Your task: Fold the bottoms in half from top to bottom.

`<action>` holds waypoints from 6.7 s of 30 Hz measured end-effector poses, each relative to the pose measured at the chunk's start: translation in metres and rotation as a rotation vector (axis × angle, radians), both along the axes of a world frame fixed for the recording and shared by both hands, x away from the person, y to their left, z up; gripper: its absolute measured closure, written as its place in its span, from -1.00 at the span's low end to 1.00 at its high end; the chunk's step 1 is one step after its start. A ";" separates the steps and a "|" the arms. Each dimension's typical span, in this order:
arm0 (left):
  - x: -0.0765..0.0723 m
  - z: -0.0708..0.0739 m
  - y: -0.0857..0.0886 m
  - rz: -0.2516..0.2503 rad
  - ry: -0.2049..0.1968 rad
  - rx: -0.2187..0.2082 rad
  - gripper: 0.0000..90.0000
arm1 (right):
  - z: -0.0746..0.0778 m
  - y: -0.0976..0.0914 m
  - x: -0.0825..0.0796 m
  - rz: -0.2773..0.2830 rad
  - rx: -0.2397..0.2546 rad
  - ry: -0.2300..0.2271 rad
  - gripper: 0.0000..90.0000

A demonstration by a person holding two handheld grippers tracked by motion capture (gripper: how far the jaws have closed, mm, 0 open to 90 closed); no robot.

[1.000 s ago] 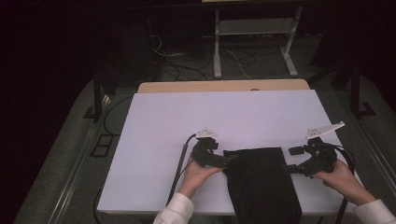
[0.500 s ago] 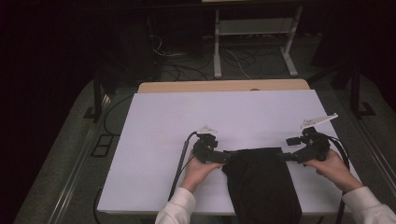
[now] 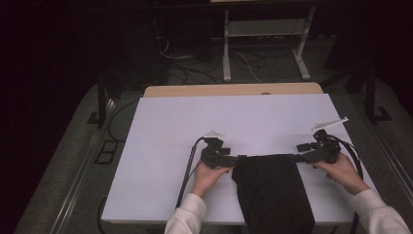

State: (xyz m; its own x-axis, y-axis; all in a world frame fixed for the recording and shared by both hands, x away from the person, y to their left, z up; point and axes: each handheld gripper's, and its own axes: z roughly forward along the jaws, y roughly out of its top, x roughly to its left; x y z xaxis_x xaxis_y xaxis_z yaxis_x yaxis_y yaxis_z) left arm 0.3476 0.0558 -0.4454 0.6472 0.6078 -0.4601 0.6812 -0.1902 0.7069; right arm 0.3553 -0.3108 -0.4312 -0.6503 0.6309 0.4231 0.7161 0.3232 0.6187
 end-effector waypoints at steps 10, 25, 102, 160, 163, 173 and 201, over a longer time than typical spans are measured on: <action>0.004 -0.009 -0.001 -0.007 0.060 0.016 -0.30 | -0.014 -0.005 0.004 -0.014 -0.011 0.055 -0.32; 0.003 -0.019 -0.011 -0.132 0.114 -0.008 0.75 | -0.023 0.008 0.007 0.021 -0.024 0.087 0.76; 0.098 0.072 0.072 0.024 -0.204 0.079 0.85 | 0.039 0.090 0.103 -0.124 0.051 -0.095 0.90; 0.094 0.059 0.100 0.070 -0.191 0.086 -1.00 | 0.028 0.080 0.093 -0.158 0.032 -0.180 -1.00; 0.088 0.060 0.104 0.074 -0.200 0.088 -1.00 | 0.031 0.076 0.088 -0.157 0.034 -0.188 -1.00; 0.070 0.065 0.120 0.095 -0.237 0.086 -1.00 | 0.037 0.066 0.072 -0.165 0.035 -0.209 -1.00; 0.010 0.056 0.163 0.148 -0.283 0.057 -1.00 | 0.038 0.041 0.007 -0.183 0.061 -0.271 -1.00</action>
